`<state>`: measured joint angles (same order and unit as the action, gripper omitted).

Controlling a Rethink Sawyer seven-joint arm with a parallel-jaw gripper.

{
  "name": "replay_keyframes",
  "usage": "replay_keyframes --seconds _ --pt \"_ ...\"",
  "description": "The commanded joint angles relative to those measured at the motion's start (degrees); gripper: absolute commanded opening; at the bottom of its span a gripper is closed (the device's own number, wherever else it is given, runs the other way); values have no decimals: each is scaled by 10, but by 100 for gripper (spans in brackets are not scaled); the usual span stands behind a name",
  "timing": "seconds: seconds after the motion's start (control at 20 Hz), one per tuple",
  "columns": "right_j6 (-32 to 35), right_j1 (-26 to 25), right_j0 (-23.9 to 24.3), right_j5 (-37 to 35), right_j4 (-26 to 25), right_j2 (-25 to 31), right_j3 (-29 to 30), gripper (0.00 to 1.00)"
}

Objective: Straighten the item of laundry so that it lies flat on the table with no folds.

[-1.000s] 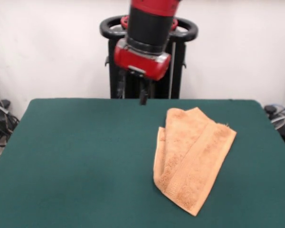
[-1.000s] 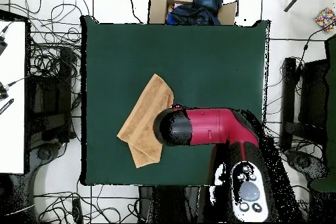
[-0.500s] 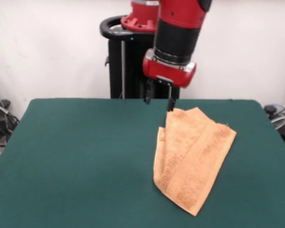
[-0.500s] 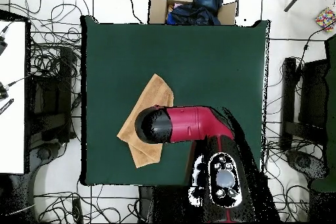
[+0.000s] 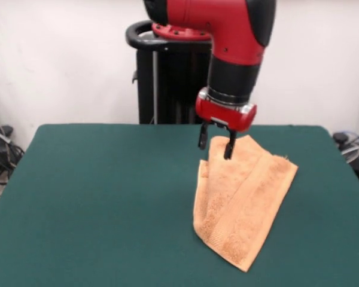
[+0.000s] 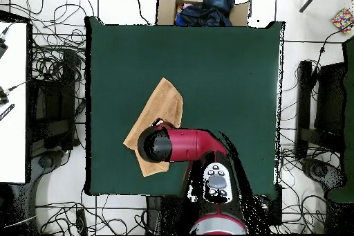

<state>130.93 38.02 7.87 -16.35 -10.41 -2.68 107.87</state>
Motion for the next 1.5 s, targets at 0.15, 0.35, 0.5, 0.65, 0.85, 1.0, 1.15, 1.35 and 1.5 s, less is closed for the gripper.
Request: replay_keyframes --seconds 0.15,0.35,0.5,0.65,0.85,1.0,1.15,1.35,1.5 --pt "212 -42 -19 52 132 -4 105 100" --pt "202 -40 -10 63 161 16 124 100" --pt "165 -36 -36 48 145 -11 105 100" --pt "160 -34 -48 31 156 -12 100 100" --pt "135 -19 -60 4 142 -20 87 100" --pt "91 -15 -54 -7 116 -14 61 100" --pt "55 -7 -58 -10 86 -15 43 100" --pt "38 1 -61 -1 54 -12 37 100" --pt "62 -4 -61 8 63 7 47 100"
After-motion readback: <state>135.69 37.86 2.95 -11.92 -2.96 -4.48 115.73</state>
